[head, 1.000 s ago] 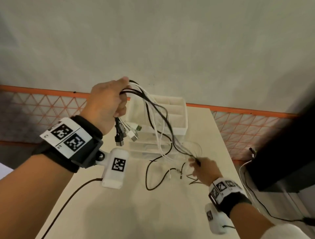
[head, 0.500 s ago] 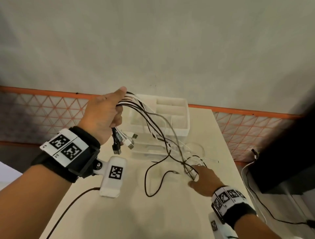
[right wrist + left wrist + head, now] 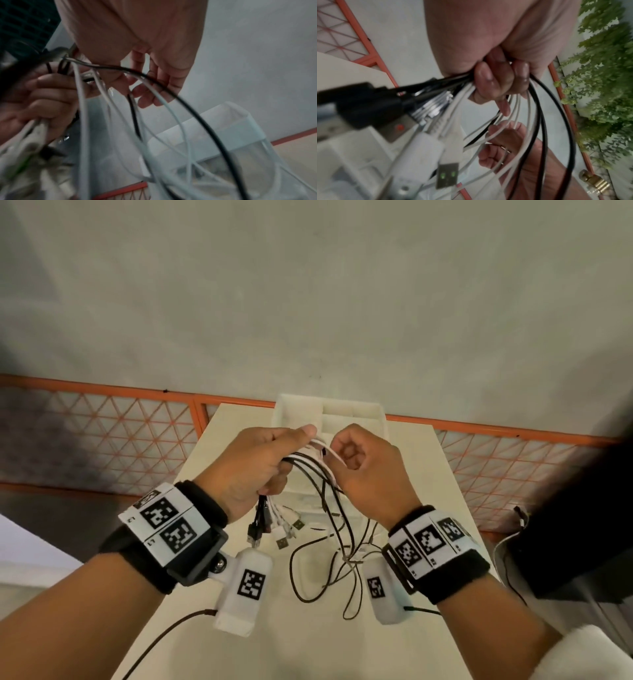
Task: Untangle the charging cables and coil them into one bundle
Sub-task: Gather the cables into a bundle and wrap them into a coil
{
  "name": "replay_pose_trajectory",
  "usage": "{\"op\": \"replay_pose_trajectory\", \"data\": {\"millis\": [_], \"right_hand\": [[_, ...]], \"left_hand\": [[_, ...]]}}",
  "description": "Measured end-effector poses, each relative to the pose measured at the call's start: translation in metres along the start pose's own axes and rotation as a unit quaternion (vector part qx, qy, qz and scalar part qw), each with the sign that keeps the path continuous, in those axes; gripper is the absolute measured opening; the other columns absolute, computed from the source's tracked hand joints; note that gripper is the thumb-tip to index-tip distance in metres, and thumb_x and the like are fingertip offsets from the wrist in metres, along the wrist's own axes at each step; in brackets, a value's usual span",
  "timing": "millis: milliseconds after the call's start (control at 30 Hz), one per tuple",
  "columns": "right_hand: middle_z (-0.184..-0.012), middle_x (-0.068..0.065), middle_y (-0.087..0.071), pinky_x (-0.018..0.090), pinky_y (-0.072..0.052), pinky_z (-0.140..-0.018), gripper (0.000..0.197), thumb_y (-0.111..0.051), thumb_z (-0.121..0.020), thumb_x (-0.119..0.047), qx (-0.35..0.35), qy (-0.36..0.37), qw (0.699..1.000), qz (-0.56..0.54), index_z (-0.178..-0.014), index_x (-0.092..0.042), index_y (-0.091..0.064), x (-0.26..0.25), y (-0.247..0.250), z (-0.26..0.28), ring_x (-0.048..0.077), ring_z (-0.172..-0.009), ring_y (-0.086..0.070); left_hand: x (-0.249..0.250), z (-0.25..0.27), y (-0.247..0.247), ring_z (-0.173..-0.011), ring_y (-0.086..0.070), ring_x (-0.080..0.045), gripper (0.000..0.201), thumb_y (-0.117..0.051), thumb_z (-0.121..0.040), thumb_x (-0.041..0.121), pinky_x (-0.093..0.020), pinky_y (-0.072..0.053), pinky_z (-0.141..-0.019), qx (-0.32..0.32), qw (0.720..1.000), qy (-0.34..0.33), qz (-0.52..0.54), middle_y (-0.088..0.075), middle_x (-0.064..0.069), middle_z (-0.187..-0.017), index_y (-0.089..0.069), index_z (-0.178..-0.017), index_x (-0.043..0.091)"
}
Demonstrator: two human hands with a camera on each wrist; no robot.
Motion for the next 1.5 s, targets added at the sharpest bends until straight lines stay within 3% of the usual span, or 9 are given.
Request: {"op": "replay_pose_trajectory", "data": {"millis": [233, 433, 600, 700, 833, 967, 1067, 1333, 1500], "right_hand": [[-0.065, -0.001, -0.060, 0.017, -0.040, -0.054, 0.016, -0.075, -0.082, -0.015, -0.074, -0.004, 0.996, 0.056, -0.076, -0.015, -0.060, 0.016, -0.007, 0.004, 0.009, -0.056, -0.048], [-0.082, 0.005, -0.074, 0.038, -0.057, -0.079, 0.018, -0.058, -0.092, -0.028, -0.172, -0.203, 0.932, 0.246, -0.085, -0.014, -0.066, 0.085, 0.009, 0.019, 0.026, -0.083, -0.070], [-0.079, -0.001, -0.077, 0.034, -0.053, -0.081, 0.023, -0.048, -0.094, -0.021, 0.115, -0.168, 0.979, -0.002, -0.091, -0.023, -0.070, 0.043, 0.062, -0.013, 0.019, -0.084, -0.072], [-0.065, 0.002, -0.069, 0.027, -0.050, -0.054, 0.027, -0.050, -0.101, -0.030, 0.212, -0.075, 0.971, -0.084, -0.085, -0.018, -0.069, 0.010, 0.089, -0.021, 0.015, -0.055, -0.060], [-0.060, -0.001, -0.059, 0.028, -0.036, -0.052, 0.034, -0.059, -0.096, -0.042, 0.101, -0.080, 0.978, 0.163, -0.075, -0.016, -0.066, 0.050, 0.087, -0.001, 0.019, -0.055, -0.050], [-0.072, -0.003, -0.059, 0.032, -0.044, -0.068, 0.039, -0.052, -0.097, -0.050, -0.142, -0.219, 0.887, 0.381, -0.070, -0.022, -0.056, 0.137, 0.055, 0.051, 0.027, -0.085, -0.064], [-0.087, 0.000, -0.073, 0.037, -0.052, -0.086, 0.033, -0.052, -0.097, -0.048, -0.166, -0.271, 0.872, 0.372, -0.091, -0.022, -0.072, 0.164, 0.047, 0.069, 0.028, -0.096, -0.068], [-0.127, 0.018, -0.067, 0.042, -0.043, -0.102, 0.068, -0.020, -0.102, -0.060, 0.036, -0.297, 0.932, 0.203, -0.126, -0.020, -0.069, 0.100, 0.080, 0.005, 0.038, -0.118, -0.060], [-0.074, 0.001, -0.064, 0.034, -0.042, -0.075, 0.059, -0.025, -0.105, -0.053, 0.156, -0.163, 0.970, 0.096, -0.118, -0.017, -0.070, 0.045, 0.078, -0.001, 0.023, -0.079, -0.063]], "left_hand": [[0.000, 0.013, 0.010, -0.042, -0.022, -0.010, 0.034, -0.063, -0.088, 0.033, -0.029, -0.014, -0.046, -0.061, 0.997, -0.046, 0.008, -0.047, 0.000, -0.063, -0.074, -0.105, 0.006], [0.029, 0.007, 0.028, -0.038, -0.013, -0.007, 0.022, -0.062, -0.090, 0.025, -0.024, -0.011, -0.041, 0.020, 0.984, -0.124, 0.126, -0.048, 0.010, -0.055, -0.075, -0.099, 0.010], [-0.001, -0.006, 0.035, -0.044, -0.021, -0.010, 0.027, -0.067, -0.090, 0.037, -0.021, -0.017, -0.040, 0.095, 0.993, -0.045, -0.055, -0.040, -0.006, -0.064, -0.077, -0.103, 0.016], [-0.015, -0.010, 0.038, -0.044, -0.021, -0.011, 0.042, -0.064, -0.092, 0.043, -0.021, -0.018, -0.040, 0.125, 0.986, 0.017, -0.111, -0.031, 0.009, -0.047, -0.072, -0.094, 0.002], [-0.004, -0.015, 0.053, -0.042, -0.021, -0.010, 0.033, -0.067, -0.091, 0.038, -0.023, -0.018, -0.039, 0.173, 0.985, -0.006, 0.016, -0.029, 0.011, -0.046, -0.053, -0.070, 0.018], [0.028, -0.016, 0.057, -0.039, -0.018, -0.008, 0.037, -0.067, -0.091, 0.036, -0.022, -0.015, -0.039, 0.155, 0.969, -0.064, 0.181, -0.024, 0.007, -0.047, -0.049, -0.061, 0.022], [0.042, -0.014, 0.044, -0.038, -0.015, -0.009, 0.044, -0.067, -0.091, 0.037, -0.024, -0.012, -0.042, 0.141, 0.966, -0.077, 0.205, -0.020, 0.007, -0.043, -0.047, -0.054, 0.023], [0.030, -0.016, 0.030, -0.036, -0.016, -0.007, 0.037, -0.061, -0.095, 0.037, -0.022, -0.013, -0.038, 0.119, 0.982, -0.068, 0.129, -0.027, 0.011, -0.041, -0.058, -0.063, 0.018], [0.018, -0.024, 0.041, -0.038, -0.018, -0.010, 0.044, -0.063, -0.095, 0.035, -0.021, -0.014, -0.039, 0.192, 0.975, -0.062, 0.090, -0.027, 0.009, -0.040, -0.049, -0.056, 0.021]]}}
Point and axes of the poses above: each hand's wrist, its own z-axis away from the middle knuckle, its own y-axis out of the back of the hand, x = y × z, the point moved 2 cm from there along -z, towards the middle knuckle
